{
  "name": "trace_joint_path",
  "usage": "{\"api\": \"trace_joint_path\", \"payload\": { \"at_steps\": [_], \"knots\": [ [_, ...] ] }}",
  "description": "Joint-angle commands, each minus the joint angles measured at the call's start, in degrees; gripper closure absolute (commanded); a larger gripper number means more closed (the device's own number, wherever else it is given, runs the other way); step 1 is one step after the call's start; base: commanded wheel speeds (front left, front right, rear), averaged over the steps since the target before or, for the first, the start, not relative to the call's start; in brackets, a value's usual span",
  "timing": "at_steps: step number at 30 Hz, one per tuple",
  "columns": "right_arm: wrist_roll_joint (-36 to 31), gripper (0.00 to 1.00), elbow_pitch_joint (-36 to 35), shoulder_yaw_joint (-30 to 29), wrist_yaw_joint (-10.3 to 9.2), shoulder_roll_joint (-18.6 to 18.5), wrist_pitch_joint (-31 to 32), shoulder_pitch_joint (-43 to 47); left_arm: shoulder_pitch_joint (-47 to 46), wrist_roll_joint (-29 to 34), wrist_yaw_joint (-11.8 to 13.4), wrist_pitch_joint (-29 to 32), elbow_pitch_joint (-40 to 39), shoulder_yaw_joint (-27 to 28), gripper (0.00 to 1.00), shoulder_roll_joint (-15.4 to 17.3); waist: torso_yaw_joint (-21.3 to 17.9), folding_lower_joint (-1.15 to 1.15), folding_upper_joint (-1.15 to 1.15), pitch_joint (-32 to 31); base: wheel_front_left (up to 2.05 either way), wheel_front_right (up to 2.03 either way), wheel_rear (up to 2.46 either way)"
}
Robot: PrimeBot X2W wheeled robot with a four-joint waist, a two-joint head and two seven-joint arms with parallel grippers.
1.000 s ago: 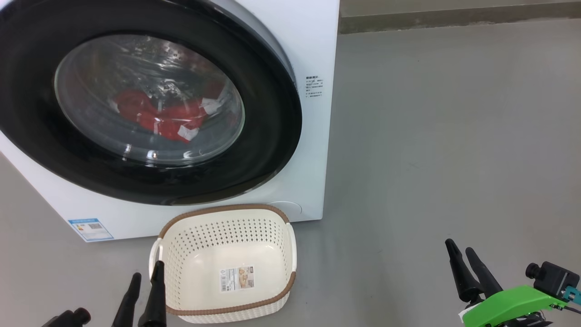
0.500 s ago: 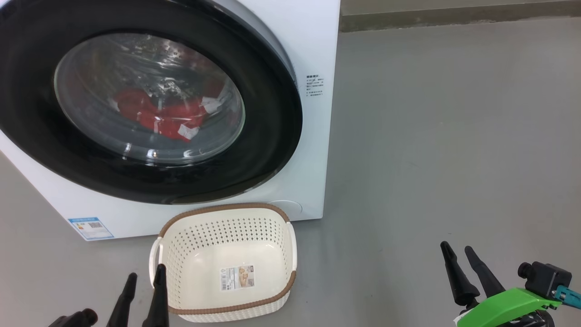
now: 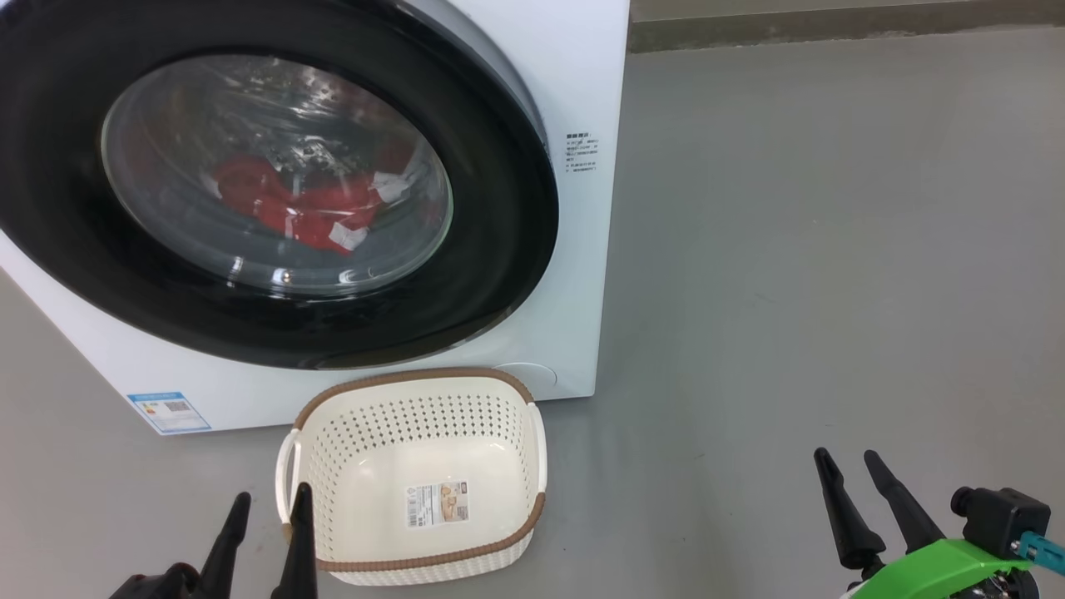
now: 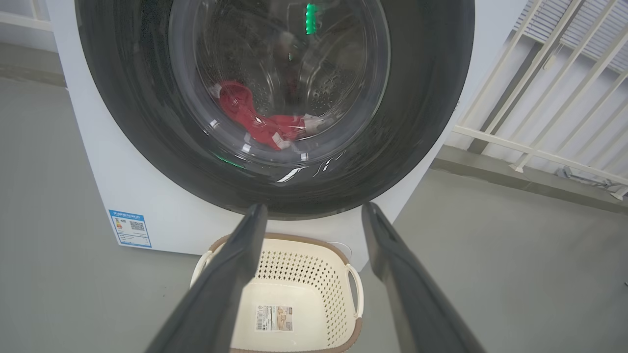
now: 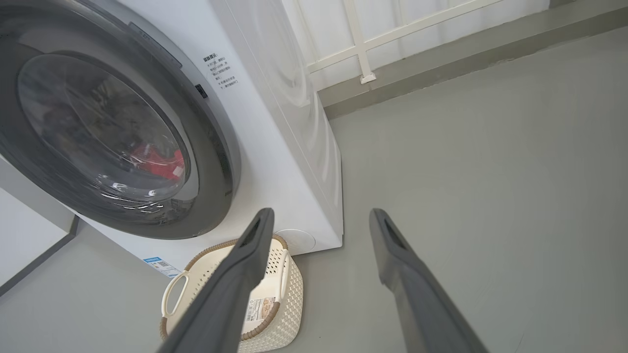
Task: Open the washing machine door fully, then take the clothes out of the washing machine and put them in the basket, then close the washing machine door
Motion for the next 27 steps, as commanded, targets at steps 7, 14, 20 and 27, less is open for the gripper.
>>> {"api": "trace_joint_path", "payload": {
  "at_steps": [7,14,20,27],
  "knots": [
    [-5.0,0.00,-1.7,-0.2,0.37,-1.4,-1.8,0.7,0.3,5.6,0.1,-2.1,-1.8,1.9,0.00,0.8,-0.1,0.00,0.00,-0.2,0.00,0.00,0.00],
    [-8.7,0.00,-1.9,-1.1,0.39,-2.0,-3.0,2.0,0.9,9.2,-0.6,-3.3,-0.6,2.7,0.00,0.6,-0.1,0.00,0.00,-0.4,0.00,0.00,0.00],
    [-11.6,0.00,-2.6,-1.9,0.42,-1.9,-4.0,2.9,1.2,12.0,-1.8,-4.3,0.5,3.5,0.00,0.4,-0.2,0.00,0.00,-0.6,0.00,0.00,0.00],
    [-15.6,0.00,-3.3,-1.5,0.45,-1.8,-5.2,4.1,1.5,16.6,-2.5,-5.5,0.4,4.1,0.00,0.3,-0.5,0.00,0.00,-0.6,0.00,0.00,0.00]
  ]
}}
